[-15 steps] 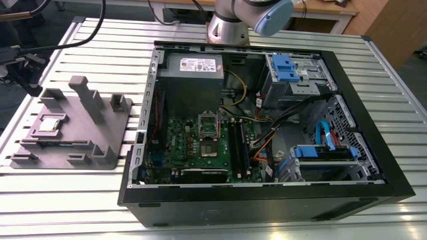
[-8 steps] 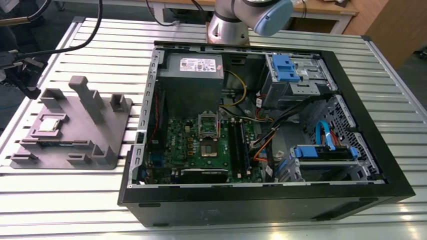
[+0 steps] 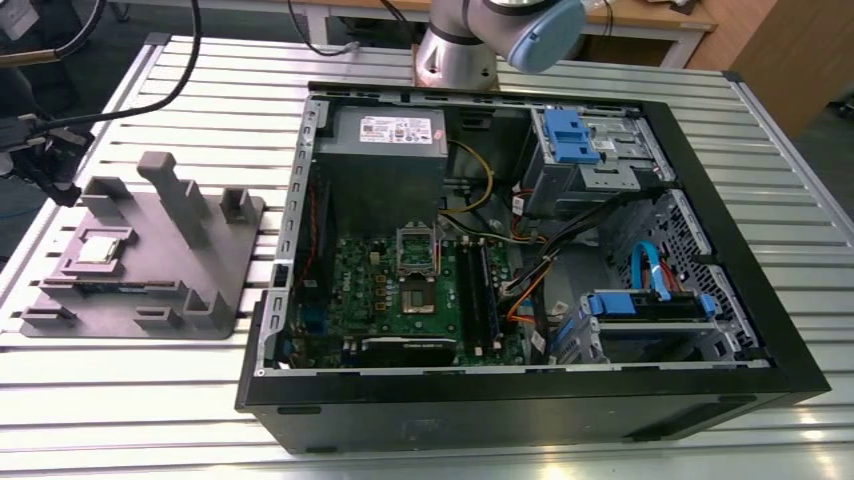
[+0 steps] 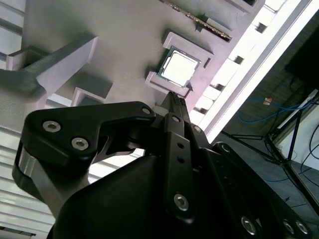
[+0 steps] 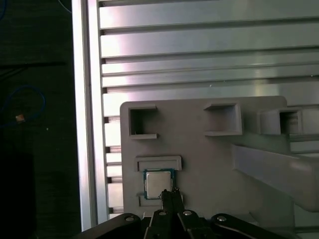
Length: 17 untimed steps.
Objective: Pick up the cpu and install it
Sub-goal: 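Reach for the cpu, then pick up the cpu and move it towards the insertion slot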
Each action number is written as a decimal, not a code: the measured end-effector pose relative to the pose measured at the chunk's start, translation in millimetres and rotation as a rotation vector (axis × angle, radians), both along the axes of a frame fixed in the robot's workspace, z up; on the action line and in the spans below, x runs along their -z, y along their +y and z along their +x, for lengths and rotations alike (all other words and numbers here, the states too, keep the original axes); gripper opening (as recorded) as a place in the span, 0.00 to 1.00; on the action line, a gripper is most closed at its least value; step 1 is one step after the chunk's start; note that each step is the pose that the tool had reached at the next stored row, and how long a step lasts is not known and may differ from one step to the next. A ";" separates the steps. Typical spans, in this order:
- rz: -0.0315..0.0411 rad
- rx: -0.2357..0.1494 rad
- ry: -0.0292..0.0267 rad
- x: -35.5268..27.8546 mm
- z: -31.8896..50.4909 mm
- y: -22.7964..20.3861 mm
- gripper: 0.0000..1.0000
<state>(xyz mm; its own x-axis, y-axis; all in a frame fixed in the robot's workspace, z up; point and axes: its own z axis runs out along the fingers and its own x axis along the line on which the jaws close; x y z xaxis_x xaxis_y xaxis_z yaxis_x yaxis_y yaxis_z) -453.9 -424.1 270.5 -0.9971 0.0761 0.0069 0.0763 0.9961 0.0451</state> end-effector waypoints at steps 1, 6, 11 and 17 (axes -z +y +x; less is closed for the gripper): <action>0.0000 0.000 0.0000 1.5 -0.6 -0.2 0.11; -0.0001 0.000 0.0003 8.5 -2.7 -3.0 0.11; -0.0003 0.000 0.0004 13.1 -4.1 -4.9 0.11; -0.0007 0.000 0.0005 15.7 -4.2 -5.0 0.11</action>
